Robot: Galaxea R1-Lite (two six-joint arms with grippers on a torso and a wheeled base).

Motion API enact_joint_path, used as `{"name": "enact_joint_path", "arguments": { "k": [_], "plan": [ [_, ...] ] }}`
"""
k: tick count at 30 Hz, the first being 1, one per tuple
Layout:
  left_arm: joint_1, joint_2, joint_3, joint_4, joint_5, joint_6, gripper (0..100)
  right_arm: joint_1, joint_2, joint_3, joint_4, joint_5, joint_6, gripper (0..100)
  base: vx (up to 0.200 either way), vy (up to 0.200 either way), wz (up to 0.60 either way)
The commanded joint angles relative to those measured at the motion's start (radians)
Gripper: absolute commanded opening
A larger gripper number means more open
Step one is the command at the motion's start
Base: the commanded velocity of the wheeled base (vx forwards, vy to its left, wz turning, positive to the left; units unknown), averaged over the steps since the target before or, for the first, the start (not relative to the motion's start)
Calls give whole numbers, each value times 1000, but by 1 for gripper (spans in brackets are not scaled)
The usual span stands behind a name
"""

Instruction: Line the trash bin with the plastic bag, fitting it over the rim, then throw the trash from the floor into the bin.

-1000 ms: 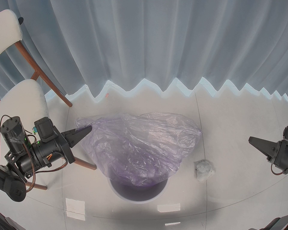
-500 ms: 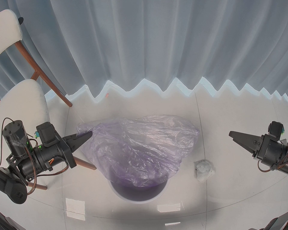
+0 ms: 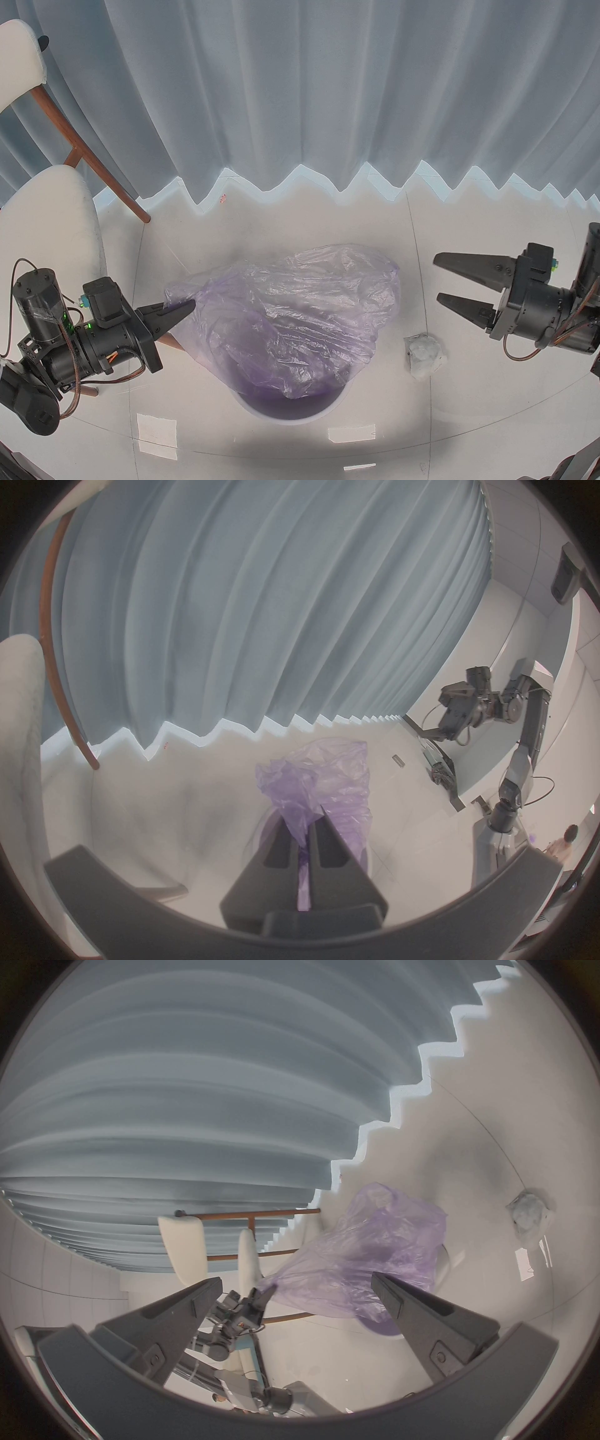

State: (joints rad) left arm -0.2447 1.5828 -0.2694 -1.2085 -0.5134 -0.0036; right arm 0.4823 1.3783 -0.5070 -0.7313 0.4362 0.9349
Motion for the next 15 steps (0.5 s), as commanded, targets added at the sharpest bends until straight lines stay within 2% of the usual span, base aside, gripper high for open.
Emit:
{"name": "enact_joint_path", "arguments": {
  "k": [1,4,7,8,9,11,12,13,15],
  "plan": [
    [-31,5,36,0,-28,4,0,13,142,-18,1,-14,-41,100,0,0,0],
    [-73,3,68,-2,-71,1,0,13,208,-57,3,-105,-105,100,0,0,0],
    [-108,3,90,-2,-76,5,0,19,223,-122,38,-194,-110,100,0,0,0],
    [-111,5,91,-2,-76,4,0,19,223,-125,43,-197,-111,100,0,0,0],
    [-128,3,98,-2,-77,2,0,18,214,-177,128,-220,-116,100,0,0,0],
    [-133,3,99,-2,-76,4,0,18,206,-200,182,-226,-128,100,0,0,0],
    [-145,3,108,-2,-77,4,0,15,186,-235,270,-231,-169,100,0,0,0],
    [-145,3,108,-2,-77,4,0,15,186,-235,270,-231,-169,100,0,0,0],
    [-160,-4,119,-3,-77,4,0,13,168,-281,374,-231,-289,100,0,0,0]
  ]
}}
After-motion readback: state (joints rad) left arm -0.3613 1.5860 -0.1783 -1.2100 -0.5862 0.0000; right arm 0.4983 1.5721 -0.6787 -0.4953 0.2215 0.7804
